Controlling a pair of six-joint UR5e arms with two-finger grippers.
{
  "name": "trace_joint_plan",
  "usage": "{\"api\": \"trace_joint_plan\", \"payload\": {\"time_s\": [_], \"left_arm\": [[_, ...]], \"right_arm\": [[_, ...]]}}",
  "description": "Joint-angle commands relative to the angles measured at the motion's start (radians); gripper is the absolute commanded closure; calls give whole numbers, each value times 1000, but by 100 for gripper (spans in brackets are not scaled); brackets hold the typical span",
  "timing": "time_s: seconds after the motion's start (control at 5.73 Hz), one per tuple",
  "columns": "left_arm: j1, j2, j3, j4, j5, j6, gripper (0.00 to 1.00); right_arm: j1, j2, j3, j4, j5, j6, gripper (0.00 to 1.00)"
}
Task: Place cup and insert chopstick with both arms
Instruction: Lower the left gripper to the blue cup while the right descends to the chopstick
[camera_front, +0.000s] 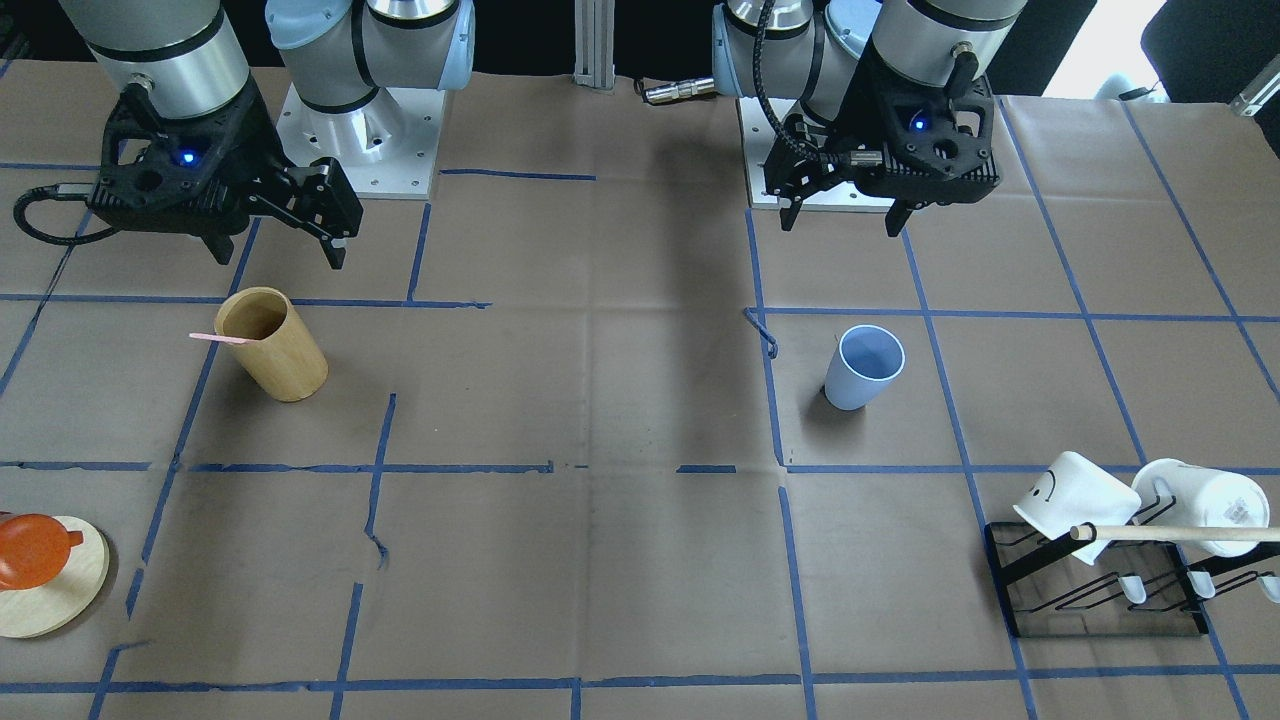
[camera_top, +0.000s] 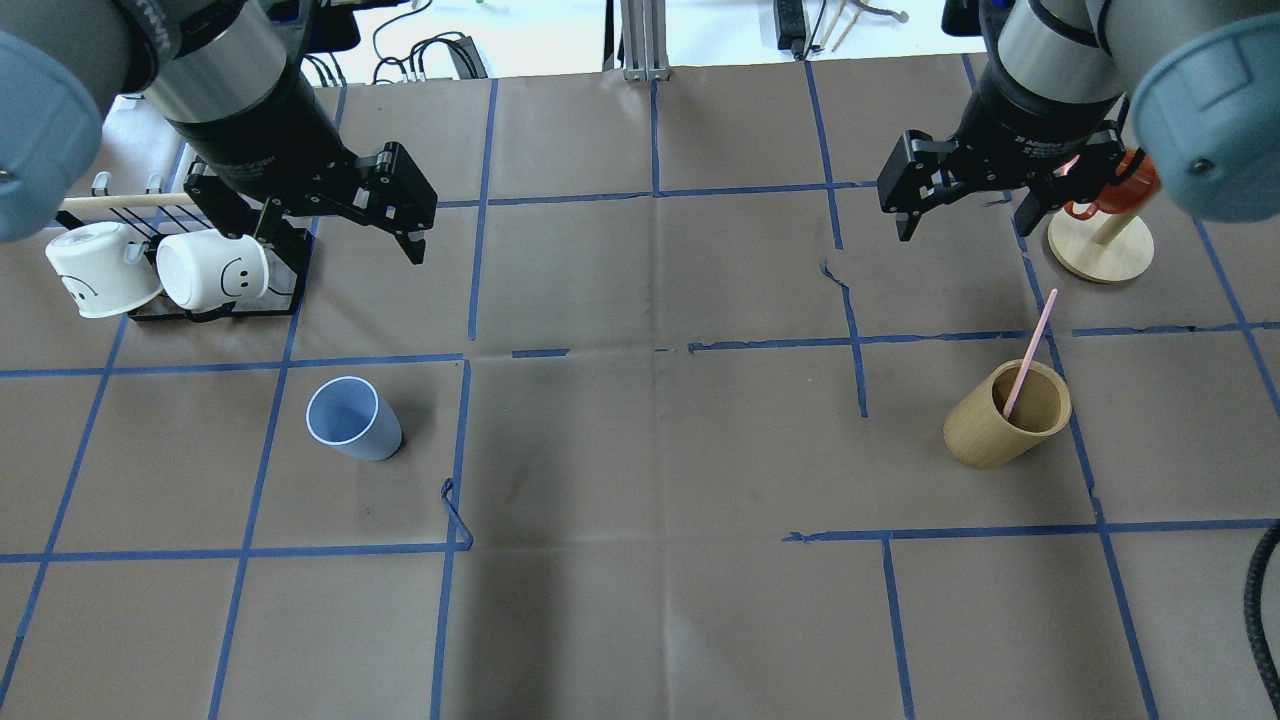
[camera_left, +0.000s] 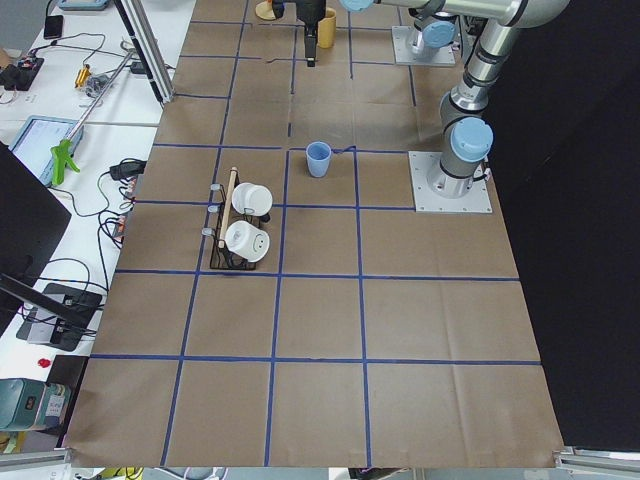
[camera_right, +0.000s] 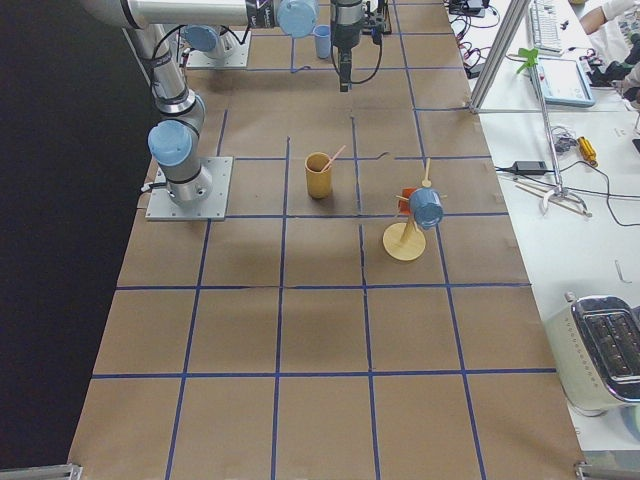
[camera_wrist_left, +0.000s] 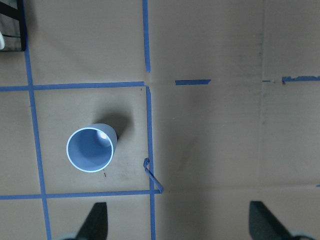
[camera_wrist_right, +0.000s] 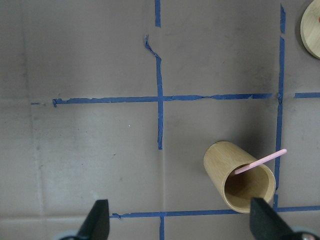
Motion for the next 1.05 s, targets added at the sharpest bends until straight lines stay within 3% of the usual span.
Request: {"api": "trace_joint_plan", "payload": {"time_s": [0.0,0.35,0.52,0.87], "left_arm": [[-1,13,0,7,-1,0,1],[27,9,-15,12,-7,18,1],[31,-20,-103,56,-4,12,1],[42,-22,-333,306,-4,23,1]], "right_arm": [[-70,1,10,-3,2,-109,0],[-205,-1,143,-198,2,-290,0],[-248,-6,245,-318,13,-333,0],[-264,-57,449,-541,13,-358,0]]}}
